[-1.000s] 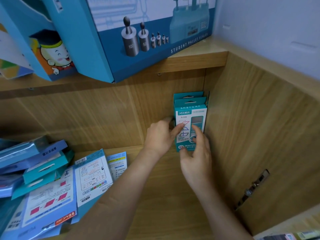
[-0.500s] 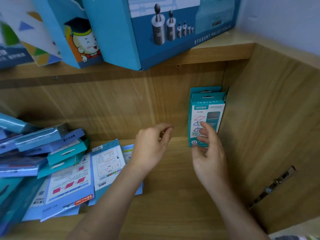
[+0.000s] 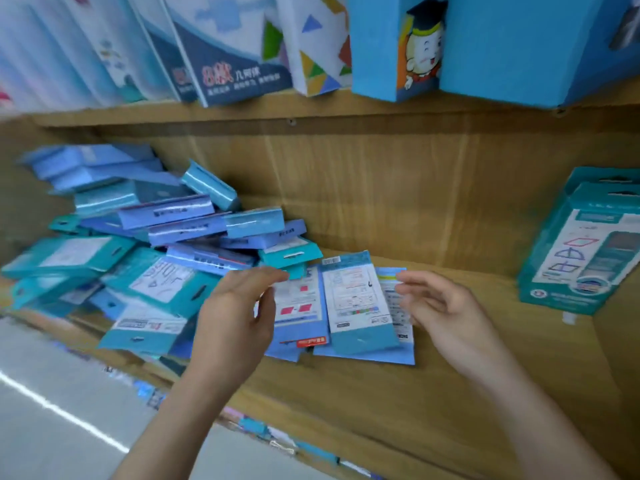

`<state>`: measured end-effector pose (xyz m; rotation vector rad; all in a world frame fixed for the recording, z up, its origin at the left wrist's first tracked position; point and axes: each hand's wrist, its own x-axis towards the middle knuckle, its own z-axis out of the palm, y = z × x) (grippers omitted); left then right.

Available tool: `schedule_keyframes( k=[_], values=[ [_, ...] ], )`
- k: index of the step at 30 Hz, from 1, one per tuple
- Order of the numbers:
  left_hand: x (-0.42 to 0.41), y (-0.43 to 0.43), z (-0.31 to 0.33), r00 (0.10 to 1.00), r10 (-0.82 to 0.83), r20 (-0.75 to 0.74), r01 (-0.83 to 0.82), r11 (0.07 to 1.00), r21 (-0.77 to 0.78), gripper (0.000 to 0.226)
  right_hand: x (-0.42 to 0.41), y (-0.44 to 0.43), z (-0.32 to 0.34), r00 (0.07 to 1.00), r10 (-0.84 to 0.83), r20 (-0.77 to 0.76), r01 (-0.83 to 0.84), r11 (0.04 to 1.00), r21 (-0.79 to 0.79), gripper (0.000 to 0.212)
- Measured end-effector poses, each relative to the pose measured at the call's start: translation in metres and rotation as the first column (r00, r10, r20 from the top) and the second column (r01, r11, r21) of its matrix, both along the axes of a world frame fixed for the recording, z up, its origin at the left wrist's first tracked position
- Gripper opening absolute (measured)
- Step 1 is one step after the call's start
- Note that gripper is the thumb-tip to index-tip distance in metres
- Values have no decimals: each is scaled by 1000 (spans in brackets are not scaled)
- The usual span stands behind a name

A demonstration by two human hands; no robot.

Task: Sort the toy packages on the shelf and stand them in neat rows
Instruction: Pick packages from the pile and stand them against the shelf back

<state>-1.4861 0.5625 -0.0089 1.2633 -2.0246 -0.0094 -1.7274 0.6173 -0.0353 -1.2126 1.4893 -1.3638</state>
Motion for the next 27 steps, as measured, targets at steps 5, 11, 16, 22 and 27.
schedule_keyframes(
  k=[5, 11, 16, 22, 27],
  values=[
    [58, -19, 28, 992, 63, 105, -44, 984, -175, 26, 55, -38, 33, 974, 56, -220, -87, 987, -133, 30],
    [112, -54, 60, 964, 146, 224, -83, 960, -269, 41, 127, -78, 71, 797, 82, -598, -267, 936, -229, 51],
    [147, -88, 68, 894, 207, 397, -85, 949, -303, 62, 179, -116, 85, 566, 15, -824, -322, 924, -204, 58],
    [183, -110, 67, 924, 147, 353, -64, 969, -237, 56, 214, -159, 95, 346, -85, -934, -344, 915, -210, 54],
    [201, -123, 72, 917, 131, 377, -41, 971, -237, 60, 227, -181, 90, 234, -100, -967, -339, 924, -178, 47]
  ],
)
